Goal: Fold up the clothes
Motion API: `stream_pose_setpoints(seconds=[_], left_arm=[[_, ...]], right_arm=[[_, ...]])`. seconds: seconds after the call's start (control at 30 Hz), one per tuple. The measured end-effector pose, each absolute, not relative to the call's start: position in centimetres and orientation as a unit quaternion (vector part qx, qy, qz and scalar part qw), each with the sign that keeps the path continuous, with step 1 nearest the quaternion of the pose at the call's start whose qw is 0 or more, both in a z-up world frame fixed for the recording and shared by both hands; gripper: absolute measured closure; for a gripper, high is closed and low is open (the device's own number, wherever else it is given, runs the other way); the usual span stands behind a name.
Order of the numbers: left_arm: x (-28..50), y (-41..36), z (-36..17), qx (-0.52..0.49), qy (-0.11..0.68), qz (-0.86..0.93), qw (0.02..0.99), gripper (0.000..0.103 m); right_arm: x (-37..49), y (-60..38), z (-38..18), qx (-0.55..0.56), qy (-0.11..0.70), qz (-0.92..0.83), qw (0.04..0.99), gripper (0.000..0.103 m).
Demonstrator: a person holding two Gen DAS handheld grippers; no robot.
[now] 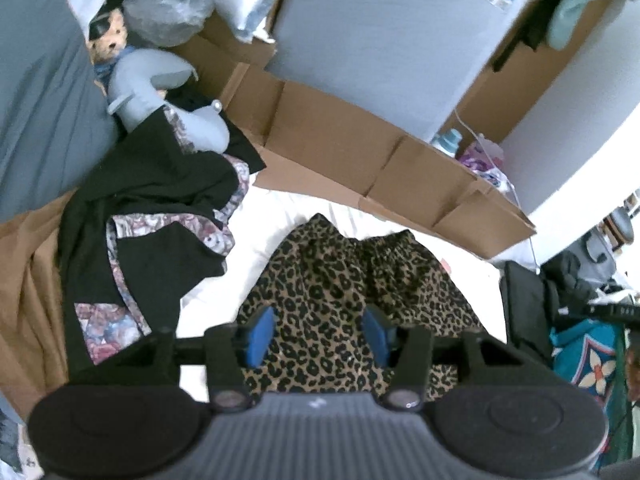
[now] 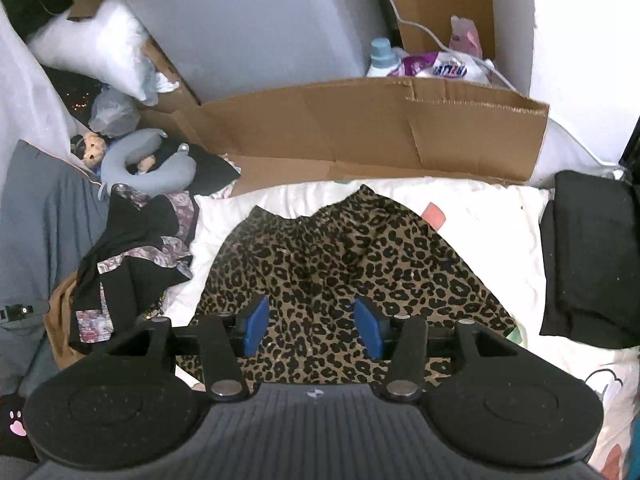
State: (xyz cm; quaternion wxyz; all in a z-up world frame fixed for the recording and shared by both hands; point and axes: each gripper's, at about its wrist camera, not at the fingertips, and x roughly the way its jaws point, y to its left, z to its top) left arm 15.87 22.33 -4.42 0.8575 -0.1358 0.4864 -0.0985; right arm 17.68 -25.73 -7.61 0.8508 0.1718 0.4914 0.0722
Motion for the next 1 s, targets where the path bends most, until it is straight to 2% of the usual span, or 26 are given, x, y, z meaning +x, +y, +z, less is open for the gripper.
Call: stream_pose_setpoints(seconds=[0.17, 0.63, 1.0], left_arm=[[17.7, 23.4, -7.5, -0.130, 0.492, -0.090, 0.856, 0.051], [18.9, 24.6, -23.1, -0.137, 0.526, -0.060, 0.837, 0.054], [18.9, 25.4, -31.3, -0.126, 0.502, -0.035, 0.855, 0.054]], right_arm=[[19.6, -25.7, -9.8, 0.171, 0.494, 0.080, 0.849, 0.047], [22.8, -26.1, -21.4, 0.150, 0.462, 0.088, 0.870, 0.047], [21.0, -34.4, -31.7, 0.122, 0.441, 0.029, 0.889, 0.047]])
